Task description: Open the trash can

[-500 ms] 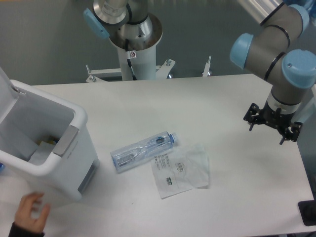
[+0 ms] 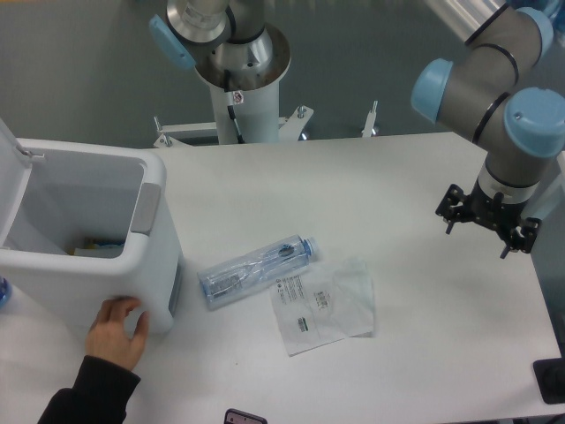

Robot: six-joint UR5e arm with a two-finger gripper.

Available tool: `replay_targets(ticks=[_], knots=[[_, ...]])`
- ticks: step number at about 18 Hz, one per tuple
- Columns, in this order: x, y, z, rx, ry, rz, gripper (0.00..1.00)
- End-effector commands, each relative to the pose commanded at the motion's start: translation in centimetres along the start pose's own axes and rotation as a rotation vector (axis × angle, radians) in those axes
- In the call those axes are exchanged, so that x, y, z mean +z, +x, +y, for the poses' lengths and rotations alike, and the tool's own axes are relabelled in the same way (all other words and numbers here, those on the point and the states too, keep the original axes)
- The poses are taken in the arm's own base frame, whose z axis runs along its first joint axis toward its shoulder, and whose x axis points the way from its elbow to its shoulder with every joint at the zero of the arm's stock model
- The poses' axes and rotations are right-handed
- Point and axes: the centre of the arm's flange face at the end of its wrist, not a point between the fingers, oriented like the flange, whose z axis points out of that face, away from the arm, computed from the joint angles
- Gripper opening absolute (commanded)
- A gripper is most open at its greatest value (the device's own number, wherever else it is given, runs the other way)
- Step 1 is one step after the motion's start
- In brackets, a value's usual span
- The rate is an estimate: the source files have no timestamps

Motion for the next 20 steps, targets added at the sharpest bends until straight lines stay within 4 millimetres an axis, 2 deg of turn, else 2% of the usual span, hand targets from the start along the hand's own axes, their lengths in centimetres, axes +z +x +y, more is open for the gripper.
replay_targets(ticks=[4, 7, 9, 12, 16, 20], knots=[[0.5, 0.5, -0.2, -0.002, -0.002, 0.011, 1.00], [0.2, 0.7, 0.5, -0.005, 0.002, 0.008, 1.00], [-0.2, 1.2, 0.0, -0.002, 0.000, 0.002, 1.00], [-0.1, 1.4, 0.8, -0.084, 0.013, 0.009, 1.00], [-1.4, 2.7, -0.9, -0.175, 0.015, 0.004, 1.00], [-4.0, 5.7, -3.8, -0.234, 0.046, 0.079, 1.00]])
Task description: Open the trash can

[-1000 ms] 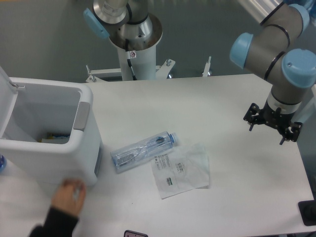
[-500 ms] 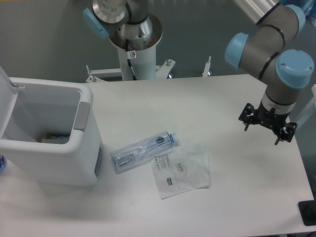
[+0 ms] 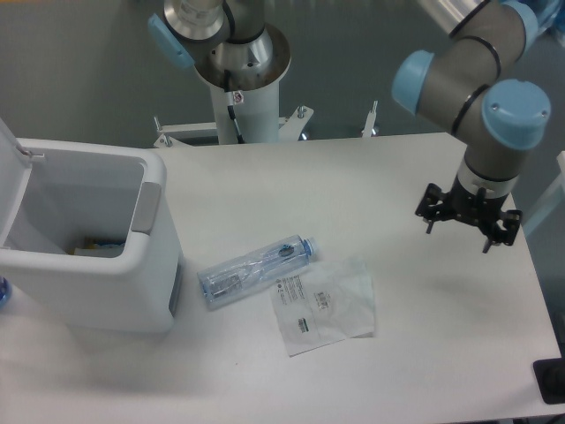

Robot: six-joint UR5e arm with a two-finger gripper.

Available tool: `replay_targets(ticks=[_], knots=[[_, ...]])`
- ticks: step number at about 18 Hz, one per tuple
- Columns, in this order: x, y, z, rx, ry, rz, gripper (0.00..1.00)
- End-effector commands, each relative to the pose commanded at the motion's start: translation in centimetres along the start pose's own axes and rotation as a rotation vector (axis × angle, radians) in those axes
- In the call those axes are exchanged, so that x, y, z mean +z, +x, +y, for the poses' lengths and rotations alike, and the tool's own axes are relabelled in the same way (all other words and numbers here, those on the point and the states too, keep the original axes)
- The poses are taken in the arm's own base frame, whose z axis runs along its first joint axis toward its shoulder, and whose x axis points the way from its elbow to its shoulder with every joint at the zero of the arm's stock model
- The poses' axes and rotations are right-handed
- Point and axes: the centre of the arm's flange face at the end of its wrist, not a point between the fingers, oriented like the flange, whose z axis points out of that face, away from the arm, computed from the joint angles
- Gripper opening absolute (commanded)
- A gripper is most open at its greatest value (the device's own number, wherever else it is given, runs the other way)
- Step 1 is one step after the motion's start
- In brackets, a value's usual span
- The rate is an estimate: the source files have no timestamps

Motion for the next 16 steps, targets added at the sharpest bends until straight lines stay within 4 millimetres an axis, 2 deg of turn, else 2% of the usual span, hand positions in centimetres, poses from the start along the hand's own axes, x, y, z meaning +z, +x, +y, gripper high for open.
replay_targets(ticks=[2, 4, 8, 13, 16], knots=[[-0.4, 1.7, -1.4, -0.001, 0.000, 0.012, 1.00], [0.2, 1.8, -1.8, -0.003, -0.001, 0.017, 1.00], [-0.1, 0.1, -0.2, -0.036, 0.006, 0.009, 1.00], [-0.6, -1.6, 0.3, -0.051, 0.011, -0.006, 1.00], [-0.1, -2.0, 0.4, -0.049, 0.005, -0.002, 1.00]])
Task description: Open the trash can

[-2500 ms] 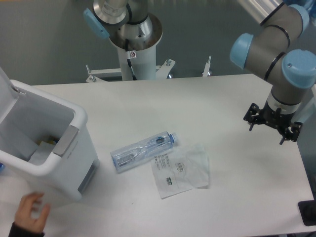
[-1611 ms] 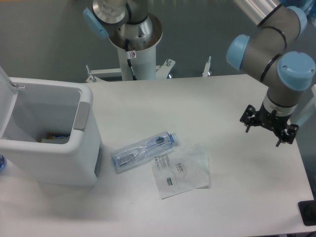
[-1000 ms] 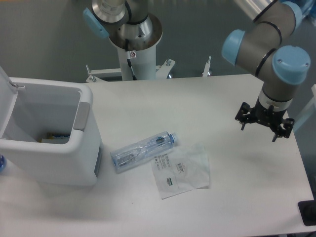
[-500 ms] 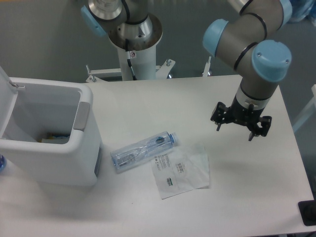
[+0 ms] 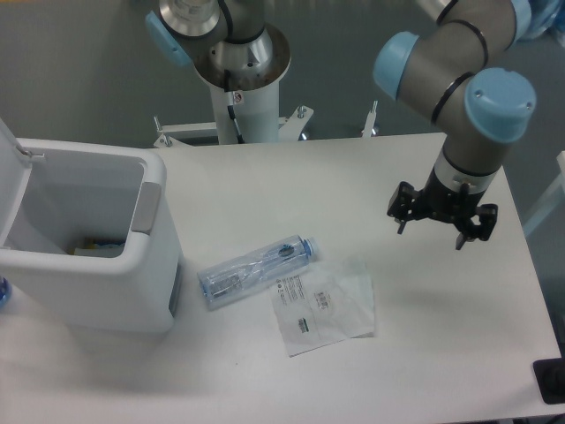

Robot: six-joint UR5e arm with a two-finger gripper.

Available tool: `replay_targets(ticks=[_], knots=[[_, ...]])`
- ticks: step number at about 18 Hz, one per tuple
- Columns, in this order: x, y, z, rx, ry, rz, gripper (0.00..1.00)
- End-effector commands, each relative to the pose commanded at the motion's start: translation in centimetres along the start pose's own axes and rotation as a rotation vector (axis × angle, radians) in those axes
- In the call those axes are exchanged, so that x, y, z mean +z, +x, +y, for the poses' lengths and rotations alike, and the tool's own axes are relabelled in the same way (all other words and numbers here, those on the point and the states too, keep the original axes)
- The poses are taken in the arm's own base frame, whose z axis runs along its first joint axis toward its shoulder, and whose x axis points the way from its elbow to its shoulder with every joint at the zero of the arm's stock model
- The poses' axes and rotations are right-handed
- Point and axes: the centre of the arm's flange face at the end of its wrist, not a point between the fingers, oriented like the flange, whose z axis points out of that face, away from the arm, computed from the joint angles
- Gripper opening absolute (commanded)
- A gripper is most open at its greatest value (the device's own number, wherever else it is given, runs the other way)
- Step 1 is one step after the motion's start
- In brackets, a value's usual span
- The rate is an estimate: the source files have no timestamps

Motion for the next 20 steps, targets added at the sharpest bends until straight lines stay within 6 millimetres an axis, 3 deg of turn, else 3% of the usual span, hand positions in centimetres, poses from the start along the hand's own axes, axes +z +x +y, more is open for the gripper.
replay_targets(ticks=[5, 20], knots=[[-0.02, -0.74, 0.63, -0.012, 0.001, -0.003, 1.00], [0.51, -0.51, 0.63, -0.010, -0.008, 0.003, 1.00]])
